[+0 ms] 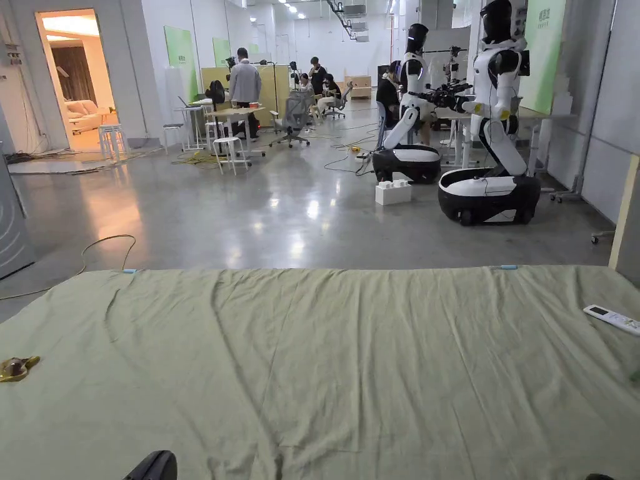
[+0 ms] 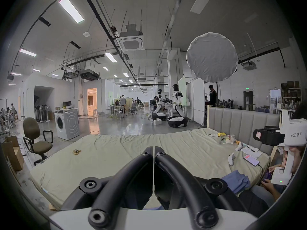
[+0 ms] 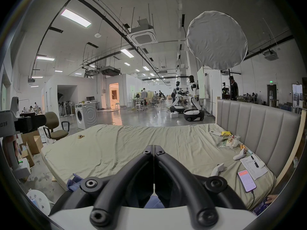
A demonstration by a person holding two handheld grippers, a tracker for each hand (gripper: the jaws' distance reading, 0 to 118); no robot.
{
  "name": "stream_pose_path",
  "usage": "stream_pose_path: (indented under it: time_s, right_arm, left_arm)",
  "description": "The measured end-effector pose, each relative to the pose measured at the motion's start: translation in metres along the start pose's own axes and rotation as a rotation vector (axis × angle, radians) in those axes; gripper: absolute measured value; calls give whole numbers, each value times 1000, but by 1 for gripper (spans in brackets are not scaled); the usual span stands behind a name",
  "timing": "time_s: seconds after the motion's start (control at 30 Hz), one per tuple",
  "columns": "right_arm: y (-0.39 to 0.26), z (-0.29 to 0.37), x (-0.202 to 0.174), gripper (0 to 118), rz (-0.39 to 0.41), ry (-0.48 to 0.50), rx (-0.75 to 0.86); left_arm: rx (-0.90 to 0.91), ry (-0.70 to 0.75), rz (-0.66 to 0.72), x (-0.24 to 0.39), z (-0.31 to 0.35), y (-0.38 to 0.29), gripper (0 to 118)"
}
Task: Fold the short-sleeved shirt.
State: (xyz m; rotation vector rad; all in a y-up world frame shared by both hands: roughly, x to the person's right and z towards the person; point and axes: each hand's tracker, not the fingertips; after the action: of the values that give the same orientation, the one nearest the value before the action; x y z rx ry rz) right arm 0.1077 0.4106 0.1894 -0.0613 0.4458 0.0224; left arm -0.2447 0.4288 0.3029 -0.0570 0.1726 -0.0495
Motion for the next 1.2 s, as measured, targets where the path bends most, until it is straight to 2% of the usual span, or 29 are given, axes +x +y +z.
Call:
stream_pose_path:
  time_s: [0.23, 0.33, 0.47, 0.57, 0.6, 0.63, 0.67, 0.7, 0.73, 0.77, 0.83, 0.93, 1.07, 1.13, 1.17, 1.2]
  right_arm:
    - [2, 5, 3, 0, -2, -10, 24]
    - [-2, 8, 4, 0, -27, -8, 16]
    - [-20, 6, 19, 0, -71, -13, -39]
    - [-28, 1, 19, 0, -103, -5, -102]
    - [-34, 1, 20, 0, -141, 3, -144]
    - [-36, -1, 21, 0, -134, 4, -136]
    - [-40, -2, 22, 0, -150, 6, -158]
    - [-43, -3, 21, 0, -152, 6, -172]
    - [-46, -3, 21, 0, -153, 4, -183]
    - [-48, -4, 20, 0, -151, 1, -193]
    - [-50, -4, 20, 0, -159, 4, -205]
    - [-53, -8, 21, 0, -202, 11, -249]
    - [-59, -9, 22, 0, -215, -19, -284]
    - [-60, -8, 22, 0, -226, -24, -293]
    - [-60, -7, 23, 0, -231, -27, -298]
    - [-61, -7, 23, 0, -235, -32, -303]
  left_arm:
    - [-28, -16, 8, -5, -2, 0, 0]
    - [-29, -21, 36, -14, -2, -8, 0]
    - [-52, -87, 276, -69, -10, -26, 0]
    - [-210, -54, 416, -108, -35, -63, 3]
    - [-275, -49, 462, -125, -45, -85, 15]
    - [-328, -47, 502, -138, -53, -102, 37]
    - [-401, -69, 544, -145, -63, -125, 73]
    - [-421, -74, 596, -152, -68, -151, 92]
    - [-451, -69, 643, -159, -71, -170, 99]
    - [-517, -97, 712, -170, -79, -196, 99]
    - [-607, -78, 754, -165, -89, -220, 99]
    - [-647, -107, 812, -172, -108, -252, 99]
    - [-733, -131, 903, -175, -132, -279, 97]
    - [-731, -212, 935, -172, -140, -285, 92]
    - [-735, -217, 927, -170, -143, -284, 83]
    - [-760, -206, 907, -164, -146, -280, 68]
